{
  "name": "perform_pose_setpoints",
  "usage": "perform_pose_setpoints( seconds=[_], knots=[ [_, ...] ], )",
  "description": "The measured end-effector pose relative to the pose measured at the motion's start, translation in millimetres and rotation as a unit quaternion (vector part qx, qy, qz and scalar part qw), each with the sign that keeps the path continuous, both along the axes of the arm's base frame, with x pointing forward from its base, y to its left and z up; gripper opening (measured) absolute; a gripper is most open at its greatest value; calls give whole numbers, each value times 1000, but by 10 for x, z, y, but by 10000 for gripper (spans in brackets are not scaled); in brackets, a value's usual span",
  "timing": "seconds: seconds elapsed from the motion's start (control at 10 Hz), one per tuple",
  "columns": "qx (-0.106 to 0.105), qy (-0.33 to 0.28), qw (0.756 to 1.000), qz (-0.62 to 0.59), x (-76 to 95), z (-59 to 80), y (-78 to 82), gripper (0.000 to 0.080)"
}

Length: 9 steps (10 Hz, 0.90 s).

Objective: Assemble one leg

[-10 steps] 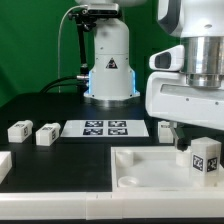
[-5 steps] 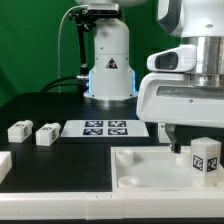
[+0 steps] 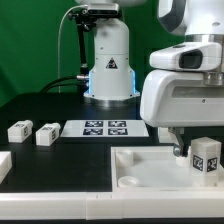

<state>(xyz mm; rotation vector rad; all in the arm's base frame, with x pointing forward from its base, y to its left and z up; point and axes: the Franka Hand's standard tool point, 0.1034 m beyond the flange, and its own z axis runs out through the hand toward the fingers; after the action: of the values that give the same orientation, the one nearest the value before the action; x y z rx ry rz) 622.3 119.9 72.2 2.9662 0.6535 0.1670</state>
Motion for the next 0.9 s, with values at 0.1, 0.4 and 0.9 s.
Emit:
perform_pose_setpoints(
  seconds=[0.1,0.4,0.9],
  knots=[
    [-11,3,999,46,1,0,-6,649],
    [-11,2,999,47,1,-3,-10,649],
    [-7,1,1000,19,-1,-6,-13,294]
  ],
)
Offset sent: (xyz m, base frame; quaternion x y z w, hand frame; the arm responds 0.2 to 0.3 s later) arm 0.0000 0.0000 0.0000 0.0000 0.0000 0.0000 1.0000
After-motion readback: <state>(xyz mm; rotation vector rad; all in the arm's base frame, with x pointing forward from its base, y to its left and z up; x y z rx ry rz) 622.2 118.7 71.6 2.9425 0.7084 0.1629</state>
